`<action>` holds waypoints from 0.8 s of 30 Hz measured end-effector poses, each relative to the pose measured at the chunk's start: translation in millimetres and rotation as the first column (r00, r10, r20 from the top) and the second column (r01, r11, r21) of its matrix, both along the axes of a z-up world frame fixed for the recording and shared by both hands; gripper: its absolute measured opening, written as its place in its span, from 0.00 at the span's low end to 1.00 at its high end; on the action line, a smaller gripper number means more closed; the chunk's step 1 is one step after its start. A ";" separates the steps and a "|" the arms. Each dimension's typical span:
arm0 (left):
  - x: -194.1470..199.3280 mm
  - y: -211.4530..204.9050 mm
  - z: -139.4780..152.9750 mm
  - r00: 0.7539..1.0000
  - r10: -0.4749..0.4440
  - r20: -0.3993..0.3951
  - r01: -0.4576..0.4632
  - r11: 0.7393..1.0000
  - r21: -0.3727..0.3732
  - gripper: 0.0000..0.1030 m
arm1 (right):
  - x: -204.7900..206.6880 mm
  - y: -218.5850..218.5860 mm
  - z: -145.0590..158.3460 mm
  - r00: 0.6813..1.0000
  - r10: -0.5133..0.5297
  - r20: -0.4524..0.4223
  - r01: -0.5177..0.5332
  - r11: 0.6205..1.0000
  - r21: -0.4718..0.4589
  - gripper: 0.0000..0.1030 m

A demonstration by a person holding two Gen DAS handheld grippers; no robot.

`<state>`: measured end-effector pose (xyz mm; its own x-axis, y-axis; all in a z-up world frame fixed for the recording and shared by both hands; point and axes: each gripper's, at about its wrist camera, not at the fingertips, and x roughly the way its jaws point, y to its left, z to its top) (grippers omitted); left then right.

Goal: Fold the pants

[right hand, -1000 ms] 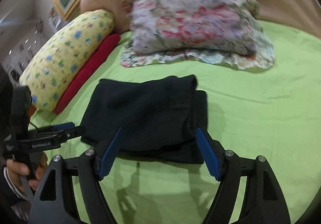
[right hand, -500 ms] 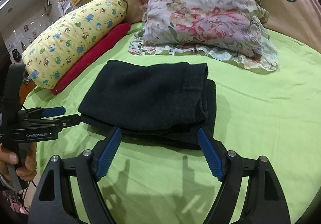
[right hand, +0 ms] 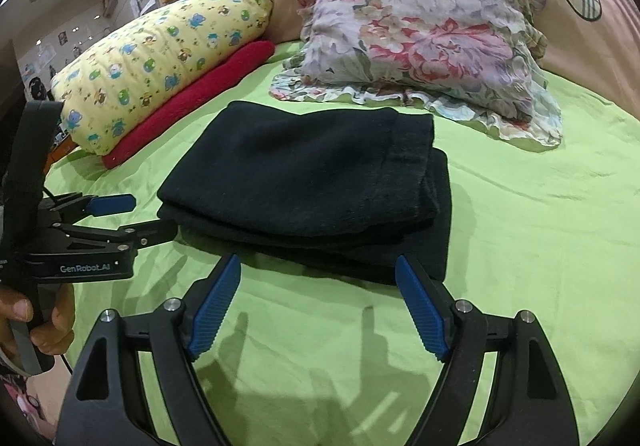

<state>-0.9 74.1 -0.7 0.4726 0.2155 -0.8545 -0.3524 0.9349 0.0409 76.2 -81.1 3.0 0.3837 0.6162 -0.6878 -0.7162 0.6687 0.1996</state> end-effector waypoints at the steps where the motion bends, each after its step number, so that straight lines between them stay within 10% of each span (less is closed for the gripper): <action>1: 0.0 -0.2 -0.3 1.000 -0.001 0.004 0.001 1.000 -0.002 0.81 | -0.9 -0.2 -0.1 1.000 0.001 0.004 -0.001 1.000 0.005 0.78; 24: -6.3 -14.0 6.0 0.998 -0.013 0.054 0.012 1.000 0.023 0.81 | 1.6 -2.4 2.0 0.999 -0.002 0.045 -0.002 0.997 0.079 0.83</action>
<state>-7.2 60.1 5.3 0.5210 0.2284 -0.8224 -0.3429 0.9384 0.0433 77.8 -83.5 5.0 0.4133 0.6677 -0.6192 -0.7258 0.6522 0.2188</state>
